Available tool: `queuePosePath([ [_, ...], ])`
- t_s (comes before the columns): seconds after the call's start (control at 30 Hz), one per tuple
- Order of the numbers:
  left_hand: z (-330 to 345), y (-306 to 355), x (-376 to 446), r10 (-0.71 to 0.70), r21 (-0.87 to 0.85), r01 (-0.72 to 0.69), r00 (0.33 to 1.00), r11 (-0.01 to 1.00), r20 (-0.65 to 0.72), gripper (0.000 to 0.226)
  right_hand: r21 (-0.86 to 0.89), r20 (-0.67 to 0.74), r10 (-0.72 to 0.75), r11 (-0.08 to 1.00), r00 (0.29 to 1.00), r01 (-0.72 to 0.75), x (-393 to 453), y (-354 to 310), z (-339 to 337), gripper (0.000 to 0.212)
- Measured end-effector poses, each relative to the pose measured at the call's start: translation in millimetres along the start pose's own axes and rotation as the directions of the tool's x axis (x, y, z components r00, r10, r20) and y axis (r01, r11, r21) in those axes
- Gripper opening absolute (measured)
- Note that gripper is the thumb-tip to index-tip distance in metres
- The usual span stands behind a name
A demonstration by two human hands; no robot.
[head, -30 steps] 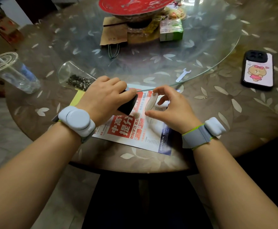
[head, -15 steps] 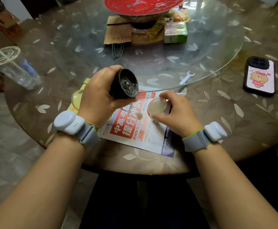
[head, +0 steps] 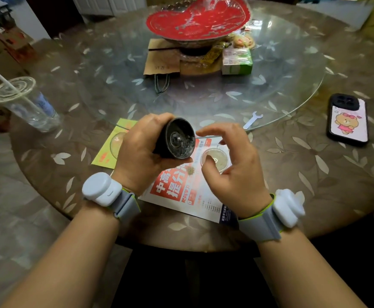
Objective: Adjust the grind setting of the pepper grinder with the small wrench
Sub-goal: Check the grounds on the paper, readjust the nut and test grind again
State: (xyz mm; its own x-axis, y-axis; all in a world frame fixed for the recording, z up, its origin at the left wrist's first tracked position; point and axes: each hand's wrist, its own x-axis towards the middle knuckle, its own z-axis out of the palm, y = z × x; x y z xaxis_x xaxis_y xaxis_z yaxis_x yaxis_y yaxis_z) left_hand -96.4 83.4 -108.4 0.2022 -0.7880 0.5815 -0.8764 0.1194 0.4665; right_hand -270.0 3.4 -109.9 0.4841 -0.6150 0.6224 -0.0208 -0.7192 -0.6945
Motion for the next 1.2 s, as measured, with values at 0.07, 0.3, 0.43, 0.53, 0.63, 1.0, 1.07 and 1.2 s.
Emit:
queuePosePath([
  [0.07,0,1,0,0.015,0.025,-0.015,1.0,1.0,0.017,0.064,0.012,-0.017,-0.052,0.999,0.999,0.052,-1,-2,1,0.041],
  [0.3,-1,-6,5,0.15,0.405,-0.29,0.927,0.867,0.342,0.055,-0.067,-0.055,0.081,0.994,0.995,-0.085,-5,8,4,0.038],
  [0.43,-1,-12,12,0.118,0.566,-0.462,0.834,0.683,0.539,0.045,-0.101,-0.062,0.149,0.983,0.987,-0.155,-8,16,1,0.035],
  [0.53,3,-4,16,0.055,0.601,-0.51,0.788,0.615,0.613,0.039,-0.1,-0.072,0.187,0.976,0.98,-0.194,-9,19,1,0.032],
  [0.63,6,-1,19,-0.027,0.637,-0.517,0.764,0.572,0.644,0.031,-0.109,-0.063,0.204,0.972,0.977,-0.21,-9,20,1,0.031],
  [1.0,-3,-12,27,-0.003,0.592,-0.433,0.806,0.679,0.592,0.041,-0.088,0.055,0.254,0.965,0.966,-0.248,-12,23,9,0.032],
  [1.07,-10,-17,28,0.021,0.562,-0.347,0.863,0.751,0.504,0.049,-0.095,0.075,0.26,0.963,0.963,-0.253,-12,27,10,0.03],
  [1.2,-18,-14,25,0.017,0.47,-0.179,0.944,0.864,0.329,0.062,-0.112,0.107,0.315,0.946,0.943,-0.303,-8,35,8,0.033],
])
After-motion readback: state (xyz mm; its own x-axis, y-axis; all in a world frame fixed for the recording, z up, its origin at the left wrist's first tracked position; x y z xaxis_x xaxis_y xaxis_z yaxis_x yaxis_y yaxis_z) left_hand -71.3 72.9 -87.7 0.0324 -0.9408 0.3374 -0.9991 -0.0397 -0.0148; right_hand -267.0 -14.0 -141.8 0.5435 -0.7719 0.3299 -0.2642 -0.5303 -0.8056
